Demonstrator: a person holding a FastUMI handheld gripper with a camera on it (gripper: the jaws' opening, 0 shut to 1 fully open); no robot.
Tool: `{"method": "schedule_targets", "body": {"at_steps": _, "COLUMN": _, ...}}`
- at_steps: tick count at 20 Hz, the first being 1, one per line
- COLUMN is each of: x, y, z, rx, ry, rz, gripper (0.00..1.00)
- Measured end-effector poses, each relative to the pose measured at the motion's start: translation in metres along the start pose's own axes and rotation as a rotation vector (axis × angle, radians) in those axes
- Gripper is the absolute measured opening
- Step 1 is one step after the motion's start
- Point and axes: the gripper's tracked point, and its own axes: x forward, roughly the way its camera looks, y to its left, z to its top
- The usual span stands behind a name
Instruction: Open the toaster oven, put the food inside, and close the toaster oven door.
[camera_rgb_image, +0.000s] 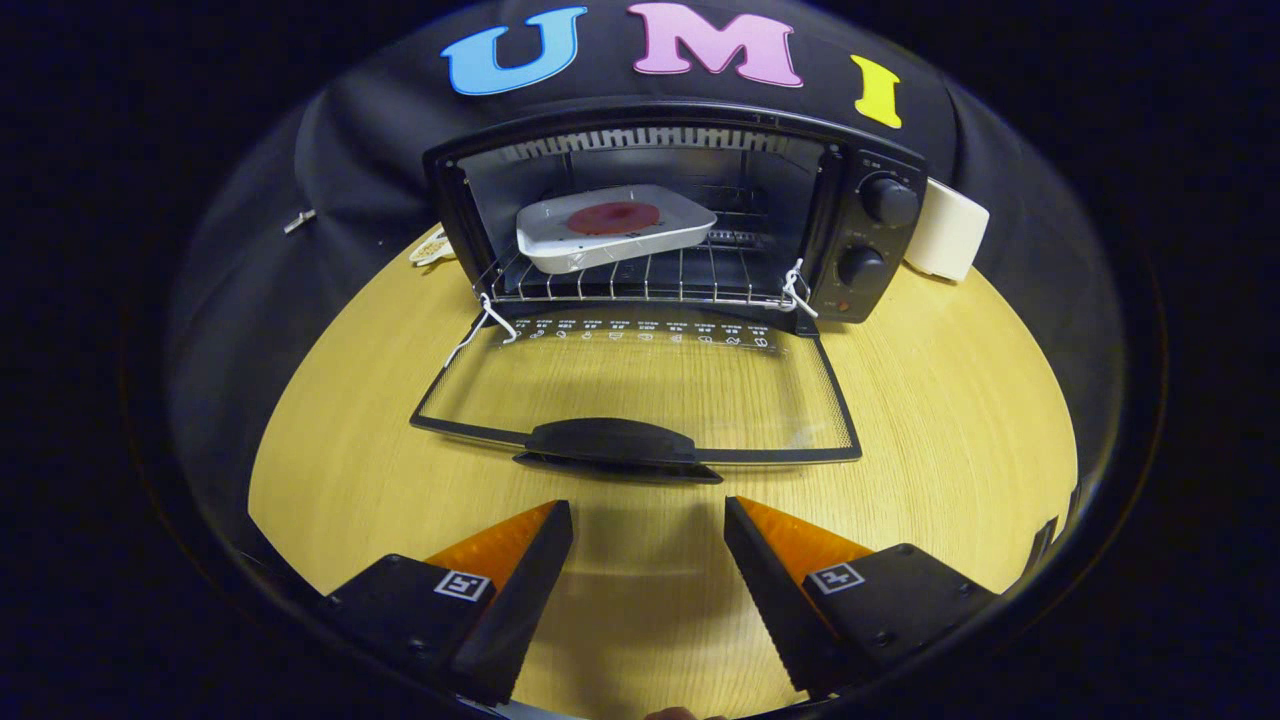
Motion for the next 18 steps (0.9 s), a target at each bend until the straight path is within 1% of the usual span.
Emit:
{"method": "schedule_targets", "body": {"at_steps": 2, "x": 0.008, "y": -0.003, "z": 0.001, "rx": -0.032, "ry": -0.015, "rz": -0.042, "gripper": 0.99}}
{"method": "schedule_targets", "body": {"at_steps": 5, "x": 0.016, "y": -0.002, "z": 0.004, "rx": -0.038, "ry": -0.027, "rz": -0.061, "gripper": 0.99}}
{"method": "schedule_targets", "body": {"at_steps": 8, "x": 0.019, "y": -0.001, "z": 0.006, "rx": -0.033, "ry": -0.023, "rz": -0.050, "gripper": 1.00}}
{"method": "schedule_targets", "body": {"at_steps": 10, "x": 0.018, "y": -0.001, "z": 0.010, "rx": -0.061, "ry": -0.028, "rz": -0.042, "gripper": 1.00}}
{"method": "schedule_targets", "body": {"at_steps": 14, "x": -0.001, "y": 0.003, "z": 0.021, "rx": -0.066, "ry": -0.053, "rz": -0.034, "gripper": 1.00}}
{"method": "schedule_targets", "body": {"at_steps": 17, "x": -0.022, "y": 0.006, "z": 0.039, "rx": -0.080, "ry": -0.099, "rz": 0.001, "gripper": 1.00}}
{"method": "schedule_targets", "body": {"at_steps": 18, "x": -0.025, "y": 0.004, "z": 0.052, "rx": -0.076, "ry": -0.113, "rz": 0.014, "gripper": 1.00}}
